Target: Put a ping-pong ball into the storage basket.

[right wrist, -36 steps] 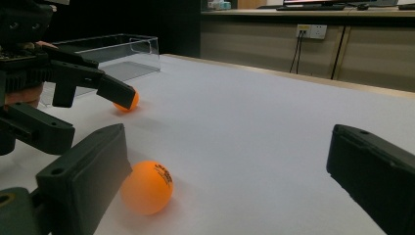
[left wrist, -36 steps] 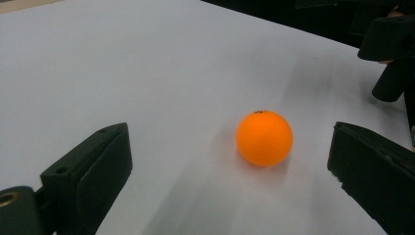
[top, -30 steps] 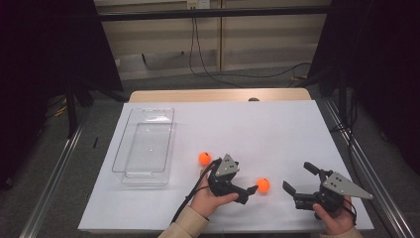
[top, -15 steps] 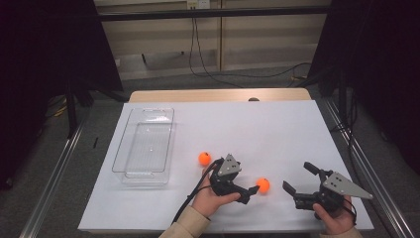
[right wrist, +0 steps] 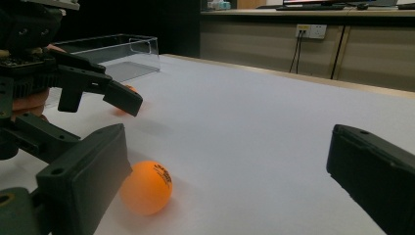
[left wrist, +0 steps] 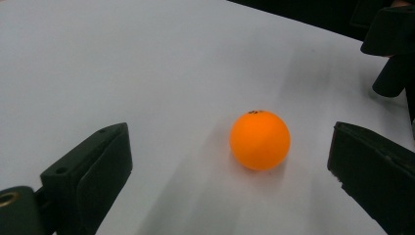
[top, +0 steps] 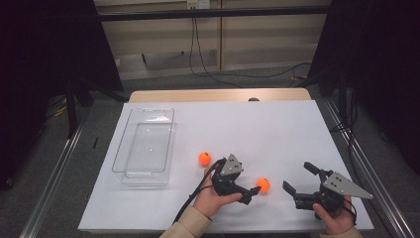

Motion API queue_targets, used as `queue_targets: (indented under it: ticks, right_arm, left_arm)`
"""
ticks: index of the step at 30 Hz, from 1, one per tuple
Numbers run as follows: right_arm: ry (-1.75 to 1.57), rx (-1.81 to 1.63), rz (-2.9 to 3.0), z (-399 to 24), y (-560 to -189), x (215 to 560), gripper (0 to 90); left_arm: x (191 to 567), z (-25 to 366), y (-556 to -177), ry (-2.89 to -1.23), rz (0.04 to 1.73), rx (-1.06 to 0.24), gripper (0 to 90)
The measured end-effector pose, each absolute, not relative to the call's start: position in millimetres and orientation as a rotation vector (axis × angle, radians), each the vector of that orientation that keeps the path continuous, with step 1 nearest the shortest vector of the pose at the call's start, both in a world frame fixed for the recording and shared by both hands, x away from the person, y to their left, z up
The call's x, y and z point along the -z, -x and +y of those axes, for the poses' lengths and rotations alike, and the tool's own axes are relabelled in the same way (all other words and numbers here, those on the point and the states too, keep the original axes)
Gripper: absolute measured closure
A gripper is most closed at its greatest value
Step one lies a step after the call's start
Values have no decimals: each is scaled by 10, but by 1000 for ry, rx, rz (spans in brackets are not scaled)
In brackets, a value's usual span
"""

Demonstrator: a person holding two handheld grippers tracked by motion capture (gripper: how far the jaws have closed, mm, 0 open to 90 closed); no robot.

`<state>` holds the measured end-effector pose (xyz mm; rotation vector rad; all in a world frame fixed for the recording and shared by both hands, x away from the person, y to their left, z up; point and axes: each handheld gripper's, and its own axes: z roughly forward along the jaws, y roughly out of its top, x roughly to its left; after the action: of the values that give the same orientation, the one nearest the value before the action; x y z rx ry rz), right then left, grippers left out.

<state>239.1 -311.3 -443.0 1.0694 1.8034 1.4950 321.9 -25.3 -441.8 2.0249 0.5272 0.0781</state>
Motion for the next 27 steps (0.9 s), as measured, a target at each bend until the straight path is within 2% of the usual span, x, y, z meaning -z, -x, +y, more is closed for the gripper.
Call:
queue_targets:
  ticks: [27]
  right_arm:
    - [-1068,-1493,1808,-3110,-2392,4432,20]
  left_arm:
    - [4443,-351,-3233,-2063,522,-71,29]
